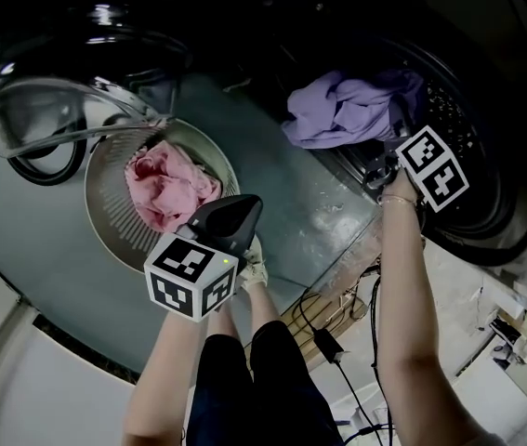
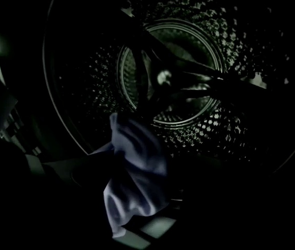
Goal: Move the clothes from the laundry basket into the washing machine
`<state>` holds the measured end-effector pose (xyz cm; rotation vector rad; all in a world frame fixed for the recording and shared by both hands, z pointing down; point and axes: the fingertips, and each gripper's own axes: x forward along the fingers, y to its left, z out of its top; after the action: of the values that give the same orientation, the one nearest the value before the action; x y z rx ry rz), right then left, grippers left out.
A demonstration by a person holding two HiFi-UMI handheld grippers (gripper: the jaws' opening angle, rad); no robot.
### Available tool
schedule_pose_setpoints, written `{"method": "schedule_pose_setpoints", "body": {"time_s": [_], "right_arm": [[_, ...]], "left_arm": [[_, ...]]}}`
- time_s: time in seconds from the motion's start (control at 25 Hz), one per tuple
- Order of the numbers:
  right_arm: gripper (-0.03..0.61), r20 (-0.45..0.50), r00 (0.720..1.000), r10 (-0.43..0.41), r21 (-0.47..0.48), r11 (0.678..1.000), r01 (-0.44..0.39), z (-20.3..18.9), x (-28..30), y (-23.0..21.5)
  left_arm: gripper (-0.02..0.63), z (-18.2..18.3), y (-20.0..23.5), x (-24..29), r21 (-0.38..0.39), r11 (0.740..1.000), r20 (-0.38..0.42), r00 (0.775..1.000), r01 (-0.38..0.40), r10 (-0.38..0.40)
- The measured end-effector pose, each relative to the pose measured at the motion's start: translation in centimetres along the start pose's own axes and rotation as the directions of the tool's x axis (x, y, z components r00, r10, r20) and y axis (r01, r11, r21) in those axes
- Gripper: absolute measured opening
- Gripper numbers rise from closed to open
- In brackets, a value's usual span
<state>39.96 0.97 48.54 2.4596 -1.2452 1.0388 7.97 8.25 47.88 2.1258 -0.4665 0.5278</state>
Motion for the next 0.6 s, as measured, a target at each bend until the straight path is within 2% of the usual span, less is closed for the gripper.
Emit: {"method": "schedule_pose_setpoints", "body": {"time_s": [0.12, 0.24, 0.36, 0.44, 0.6], "right_arm": [[0.417, 0.023, 0.995, 0.092, -0.057, 0.994, -0.091, -1.4, -3.1, 2.5], [0.42, -0.017, 0.985, 0.175, -0.074, 0.982, -0.175, -5.2, -5.9, 5.2], [0.42, -0.12, 0.965, 0.235, 0.001, 0.972, -0.236, -10.5, -6.8, 7.3], [0.422, -0.195, 0.947, 0.254, 0.057, 0.967, -0.247, -13.7, -6.2, 8.3], [0.399, -0.279, 0.92, 0.275, 0.135, 0.96, -0.245, -17.0, -3.5, 9.4]], "left_arm": [[0.002, 0.3, 0.1, 0.2, 0.01, 1.0, 0.0, 1.0, -0.006, 0.006], [0.002, 1.0, 0.6, 0.0, 0.011, 1.0, 0.013, 1.0, -0.018, 0.018], [0.002, 1.4, 0.9, -0.2, 0.017, 1.0, 0.015, 1.0, -0.024, 0.023], [0.002, 1.4, 1.1, -0.2, 0.017, 0.999, 0.015, 1.0, -0.028, 0.027], [0.002, 1.3, 1.6, -0.2, 0.015, 0.999, 0.011, 0.999, -0.037, 0.037]]}}
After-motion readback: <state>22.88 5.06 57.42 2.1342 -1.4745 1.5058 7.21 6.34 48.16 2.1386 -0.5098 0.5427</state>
